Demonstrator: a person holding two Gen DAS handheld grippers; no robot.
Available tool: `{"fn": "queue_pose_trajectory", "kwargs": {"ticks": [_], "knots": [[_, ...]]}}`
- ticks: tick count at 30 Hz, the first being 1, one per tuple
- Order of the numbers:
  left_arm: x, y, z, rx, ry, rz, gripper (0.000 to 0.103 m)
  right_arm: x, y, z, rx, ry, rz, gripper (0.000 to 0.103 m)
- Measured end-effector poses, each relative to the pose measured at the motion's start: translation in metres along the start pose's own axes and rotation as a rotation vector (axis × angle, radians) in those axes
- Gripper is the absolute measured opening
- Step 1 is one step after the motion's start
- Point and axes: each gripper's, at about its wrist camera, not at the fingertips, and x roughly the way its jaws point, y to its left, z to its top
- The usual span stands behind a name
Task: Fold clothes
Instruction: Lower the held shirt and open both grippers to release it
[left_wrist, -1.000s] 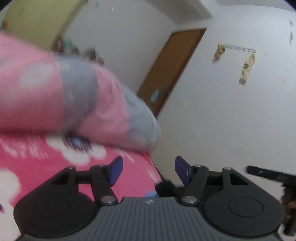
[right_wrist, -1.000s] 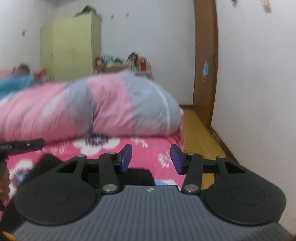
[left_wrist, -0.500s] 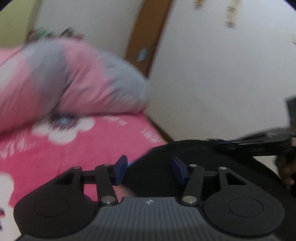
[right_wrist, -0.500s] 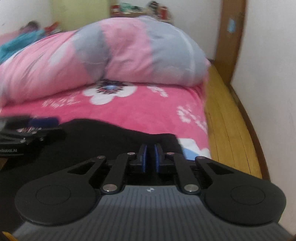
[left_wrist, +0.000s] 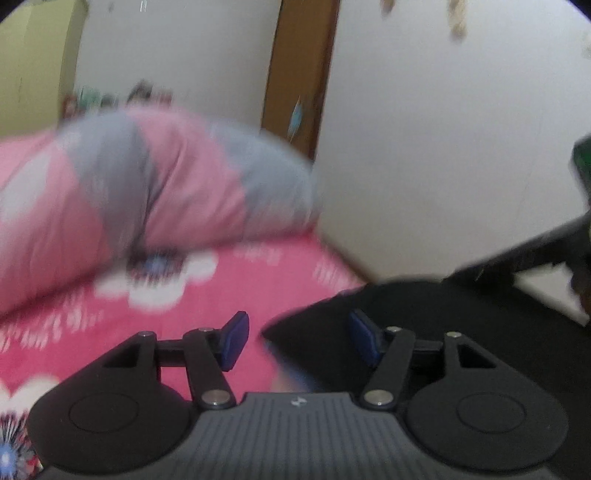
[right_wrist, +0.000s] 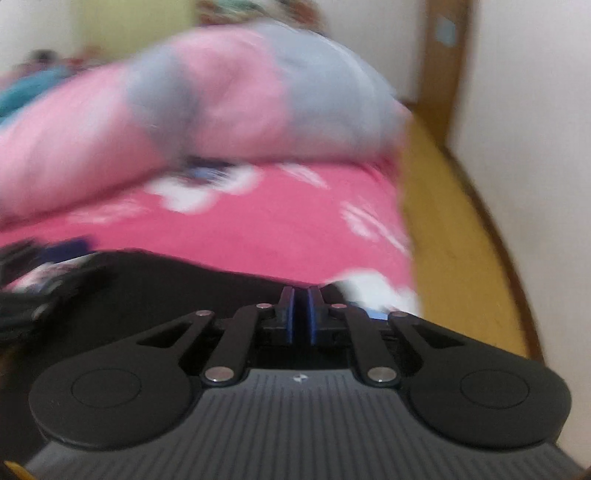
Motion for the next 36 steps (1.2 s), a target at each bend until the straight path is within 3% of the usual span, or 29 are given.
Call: {"fn": "queue_pose_trajectory", "kwargs": {"ticks": [2, 3, 4, 7, 9, 11, 12, 18, 22, 24, 26, 28, 32, 34, 36], "knots": [[-0.002, 0.008, -0.001, -0.025, -0.010, 0.009, 0.062, 0.005, -0.011, 0.002, 0.074, 0.002, -0.141, 0.011], [-0.003, 0.011, -0.002, -0.032, -0.017, 0.013, 0.062, 0.002, -0.006, 0.005, 0.039, -0.014, -0.234, 0.011], [-0.002, 0.013, -0.001, -0.038, -0.022, 0.018, 0.062, -0.004, -0.001, 0.008, 0.013, -0.045, -0.245, 0.011], [0.001, 0.016, -0.001, -0.041, -0.019, 0.028, 0.064, -0.023, 0.019, 0.011, -0.018, -0.115, 0.060, 0.011], [0.002, 0.016, -0.003, -0.042, -0.009, 0.037, 0.064, -0.013, 0.037, 0.012, -0.065, -0.024, 0.202, 0.012], [0.002, 0.018, -0.004, -0.043, 0.000, 0.035, 0.064, 0.004, 0.046, 0.007, -0.093, 0.076, 0.130, 0.013], [-0.003, 0.019, -0.004, -0.039, -0.007, 0.030, 0.064, 0.007, 0.043, 0.006, -0.090, 0.077, 0.020, 0.013], [-0.046, 0.019, -0.003, 0.001, -0.099, -0.011, 0.064, -0.080, -0.011, -0.019, 0.140, -0.163, -0.044, 0.017], [-0.093, -0.006, -0.012, 0.127, -0.171, -0.181, 0.064, -0.146, 0.000, -0.071, 0.053, -0.274, 0.214, 0.017], [-0.113, -0.024, -0.022, 0.208, -0.186, -0.263, 0.066, -0.160, 0.006, -0.098, 0.015, -0.278, 0.274, 0.017], [-0.128, -0.045, -0.035, 0.291, -0.175, -0.335, 0.066, -0.163, 0.006, -0.125, -0.009, -0.257, 0.263, 0.016], [-0.136, -0.061, -0.048, 0.363, -0.155, -0.364, 0.066, -0.163, -0.009, -0.140, 0.064, -0.269, 0.153, 0.013], [-0.141, -0.076, -0.063, 0.422, -0.124, -0.319, 0.066, -0.166, -0.043, -0.167, 0.246, -0.309, -0.074, 0.015], [-0.145, -0.077, -0.064, 0.405, -0.115, -0.328, 0.066, -0.182, -0.050, -0.178, 0.324, -0.368, -0.014, 0.014], [-0.147, -0.079, -0.065, 0.407, -0.105, -0.334, 0.067, -0.198, -0.037, -0.188, 0.281, -0.426, 0.100, 0.014]]}}
